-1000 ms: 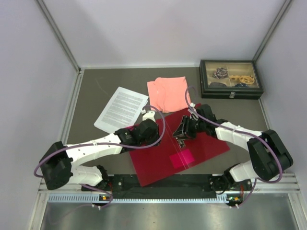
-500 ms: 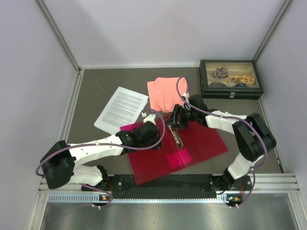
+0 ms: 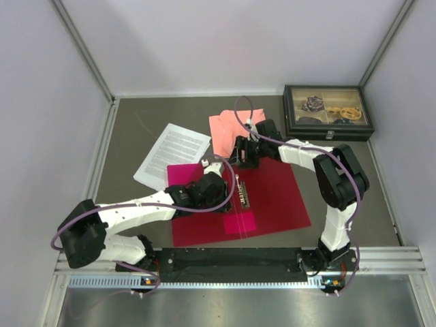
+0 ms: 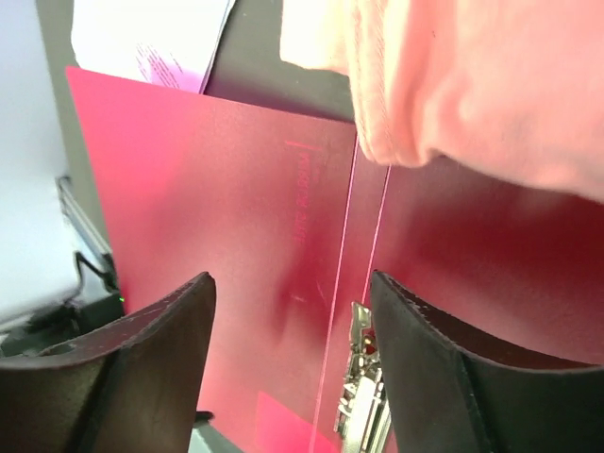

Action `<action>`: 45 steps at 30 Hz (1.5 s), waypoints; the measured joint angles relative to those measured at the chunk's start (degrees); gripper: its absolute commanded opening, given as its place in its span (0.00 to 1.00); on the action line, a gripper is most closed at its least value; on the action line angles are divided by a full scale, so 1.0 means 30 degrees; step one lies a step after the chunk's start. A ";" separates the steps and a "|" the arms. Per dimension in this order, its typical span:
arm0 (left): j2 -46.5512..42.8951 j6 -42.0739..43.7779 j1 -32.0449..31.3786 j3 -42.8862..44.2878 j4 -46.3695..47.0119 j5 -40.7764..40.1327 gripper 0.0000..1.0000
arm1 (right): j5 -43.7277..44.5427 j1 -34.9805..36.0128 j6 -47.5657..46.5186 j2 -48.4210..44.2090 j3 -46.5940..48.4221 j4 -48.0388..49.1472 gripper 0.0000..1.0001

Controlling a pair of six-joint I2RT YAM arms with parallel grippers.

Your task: Put the files into the folder

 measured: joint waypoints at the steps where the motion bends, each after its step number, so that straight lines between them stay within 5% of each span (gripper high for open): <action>1: 0.0051 0.0000 0.0000 0.0117 -0.0080 -0.0073 0.45 | 0.0058 0.0000 -0.0539 0.0066 0.0401 -0.0459 0.69; 8: 0.2820 0.0022 0.0182 0.3344 -0.1049 -0.2273 0.08 | 0.1639 -0.0437 -0.2018 -0.1341 0.0277 -0.2776 0.73; 11: 0.4976 0.0182 0.0721 0.5136 -0.1260 -0.3060 0.00 | 0.2280 -0.1209 -0.2047 -0.3257 -0.1071 -0.3155 0.73; 20: 1.0928 0.0714 0.1800 0.8480 -0.2251 -0.4080 0.00 | 0.3570 -0.3519 -0.2157 -0.6768 -0.5224 -0.3730 0.73; 39: 1.2648 -0.0109 0.0306 0.9996 0.0226 -0.2076 0.00 | 0.2922 -0.3759 -0.1100 -1.0411 -1.0142 -0.1829 0.73; 42: 1.2633 -0.0364 0.0124 0.9836 0.0605 -0.1705 0.00 | 0.2863 -0.3759 -0.1501 -1.0943 -0.9734 -0.2244 0.69; 45: 1.2298 -0.0495 0.0073 0.9406 0.0750 -0.1566 0.05 | 0.2229 -0.3759 -0.1829 -1.0826 -0.8932 -0.2361 0.54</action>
